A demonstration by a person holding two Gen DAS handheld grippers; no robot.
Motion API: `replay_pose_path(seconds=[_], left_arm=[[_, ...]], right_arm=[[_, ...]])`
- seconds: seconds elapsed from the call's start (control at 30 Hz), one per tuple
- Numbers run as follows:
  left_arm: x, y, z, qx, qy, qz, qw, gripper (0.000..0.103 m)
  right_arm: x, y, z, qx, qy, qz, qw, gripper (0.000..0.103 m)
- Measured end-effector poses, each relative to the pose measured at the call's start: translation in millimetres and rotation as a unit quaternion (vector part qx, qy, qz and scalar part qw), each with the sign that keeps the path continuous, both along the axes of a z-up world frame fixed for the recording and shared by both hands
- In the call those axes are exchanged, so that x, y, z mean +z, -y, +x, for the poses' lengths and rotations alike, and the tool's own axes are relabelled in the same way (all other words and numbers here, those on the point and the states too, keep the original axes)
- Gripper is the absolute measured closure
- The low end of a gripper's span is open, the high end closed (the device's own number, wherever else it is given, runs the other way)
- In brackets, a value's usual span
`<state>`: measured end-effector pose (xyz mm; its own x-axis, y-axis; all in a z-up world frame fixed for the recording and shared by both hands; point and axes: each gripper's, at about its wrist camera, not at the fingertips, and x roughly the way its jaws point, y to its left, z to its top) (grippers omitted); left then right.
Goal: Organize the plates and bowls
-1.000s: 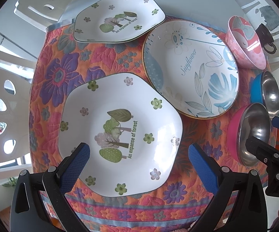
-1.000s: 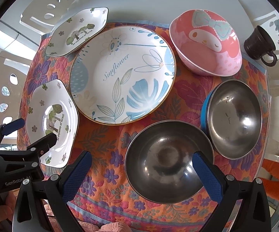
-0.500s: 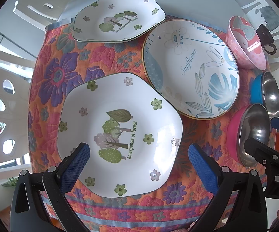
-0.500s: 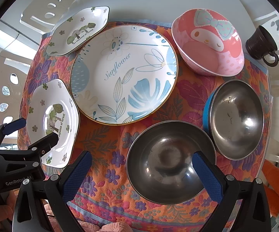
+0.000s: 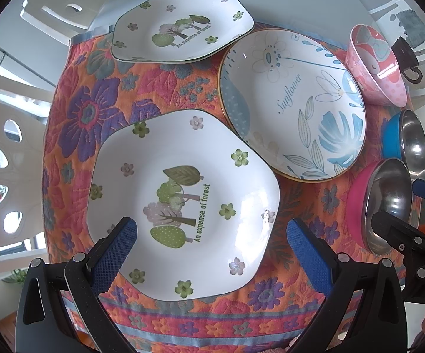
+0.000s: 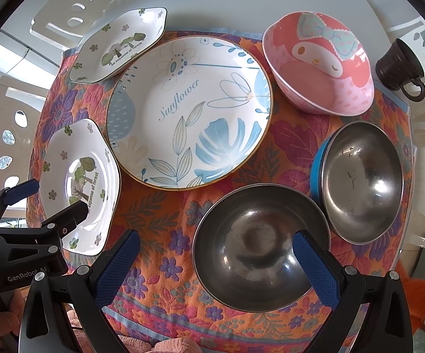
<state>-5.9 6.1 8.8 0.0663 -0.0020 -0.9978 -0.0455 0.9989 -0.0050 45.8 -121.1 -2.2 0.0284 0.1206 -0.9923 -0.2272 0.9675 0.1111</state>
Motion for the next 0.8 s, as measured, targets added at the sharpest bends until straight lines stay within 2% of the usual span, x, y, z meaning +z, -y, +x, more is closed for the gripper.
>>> replay_pose_path(seconds=[0.5, 0.67, 0.77, 0.8], left_arm=[[-4, -18, -3, 0.016, -0.001, -0.004, 0.9999, 0.001], [-2, -36, 7, 0.022, -0.002, -0.015, 0.9996, 0.001], [8, -47, 25, 0.016, 0.014, -0.009, 0.9997, 0.001], [10, -49, 33, 0.009, 0.018, -0.01, 0.9997, 0.001]], right_arm=[[-2, 11, 6, -0.021, -0.021, 0.016, 0.999, 0.0], [3, 19, 15, -0.022, -0.014, 0.046, 0.999, 0.0], [16, 26, 30, -0.03, -0.001, 0.077, 0.997, 0.0], [22, 31, 37, -0.036, 0.001, 0.104, 0.994, 0.0]])
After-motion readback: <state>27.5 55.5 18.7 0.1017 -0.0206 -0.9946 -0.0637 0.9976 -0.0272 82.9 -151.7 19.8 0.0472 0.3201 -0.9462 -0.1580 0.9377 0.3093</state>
